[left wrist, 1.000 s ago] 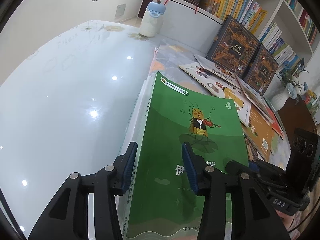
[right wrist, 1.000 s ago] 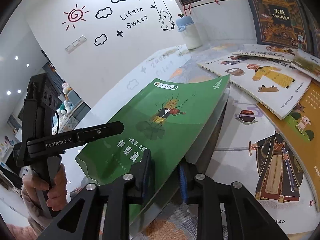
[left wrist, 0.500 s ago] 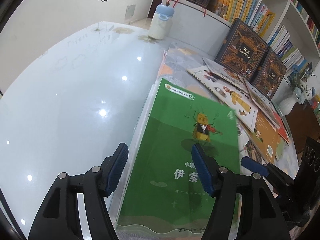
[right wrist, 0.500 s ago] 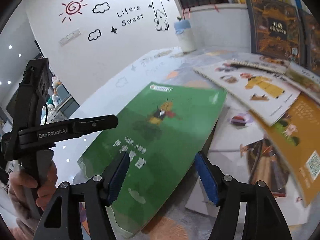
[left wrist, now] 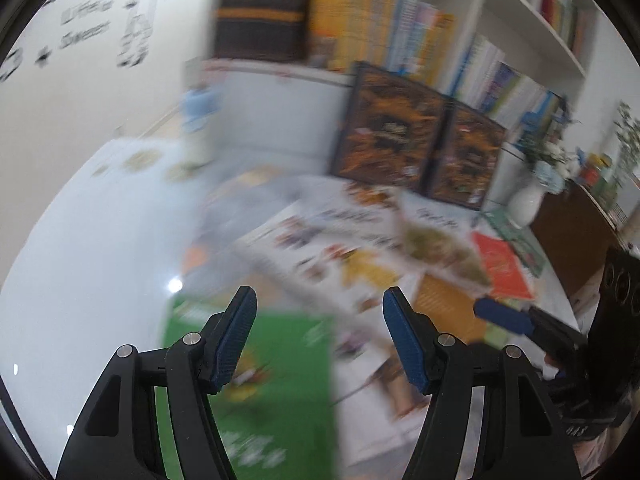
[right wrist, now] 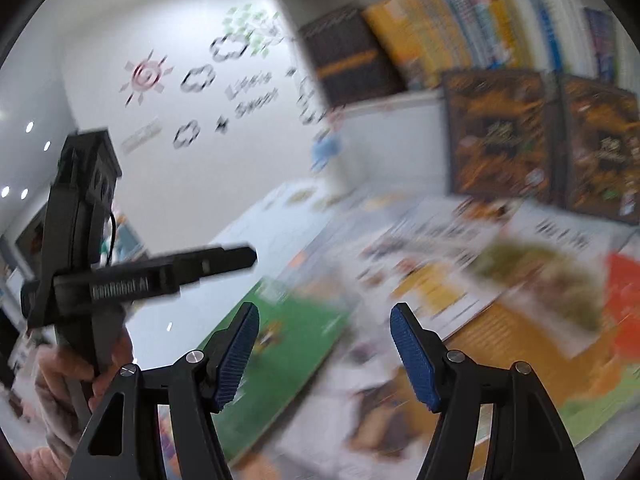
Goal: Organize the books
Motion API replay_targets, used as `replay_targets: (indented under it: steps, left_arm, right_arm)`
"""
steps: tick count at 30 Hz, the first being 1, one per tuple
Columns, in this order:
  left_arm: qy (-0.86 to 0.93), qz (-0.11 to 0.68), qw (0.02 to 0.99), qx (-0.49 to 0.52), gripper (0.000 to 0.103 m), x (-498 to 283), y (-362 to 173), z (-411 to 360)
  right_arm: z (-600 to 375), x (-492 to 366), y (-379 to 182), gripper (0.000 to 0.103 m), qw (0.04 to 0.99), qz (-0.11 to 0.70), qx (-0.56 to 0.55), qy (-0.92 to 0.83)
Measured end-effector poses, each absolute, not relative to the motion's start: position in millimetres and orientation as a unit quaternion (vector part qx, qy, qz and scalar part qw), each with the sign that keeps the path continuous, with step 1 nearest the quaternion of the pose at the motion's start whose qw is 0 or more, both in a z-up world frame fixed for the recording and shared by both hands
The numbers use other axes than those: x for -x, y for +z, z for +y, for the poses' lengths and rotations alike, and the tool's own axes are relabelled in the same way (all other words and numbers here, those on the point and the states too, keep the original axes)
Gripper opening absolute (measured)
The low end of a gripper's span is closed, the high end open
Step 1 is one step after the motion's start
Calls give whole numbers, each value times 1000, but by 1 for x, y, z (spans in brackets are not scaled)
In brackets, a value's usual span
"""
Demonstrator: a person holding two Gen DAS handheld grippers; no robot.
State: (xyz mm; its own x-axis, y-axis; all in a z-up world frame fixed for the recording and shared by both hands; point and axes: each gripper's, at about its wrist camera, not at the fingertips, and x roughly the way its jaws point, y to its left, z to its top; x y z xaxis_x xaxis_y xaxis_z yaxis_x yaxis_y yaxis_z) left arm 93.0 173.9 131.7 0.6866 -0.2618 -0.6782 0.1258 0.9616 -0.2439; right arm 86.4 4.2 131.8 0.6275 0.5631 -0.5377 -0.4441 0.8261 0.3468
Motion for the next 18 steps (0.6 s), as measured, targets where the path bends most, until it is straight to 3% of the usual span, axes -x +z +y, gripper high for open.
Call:
replay_targets:
  steps: [6,14,18]
  left_arm:
    - [-142,405,897,108,64,-181,116,82]
    - [-117,493,852,131,63,-256,30,32]
    - [-113,487,859,111,63,-254,26,22]
  right_arm:
    - [-85,-147,139,67,907,320,-156,225]
    - [-176,-209,74,67,878,396,-230,138]
    - [-183,-222,45,68,857,439,-241,125]
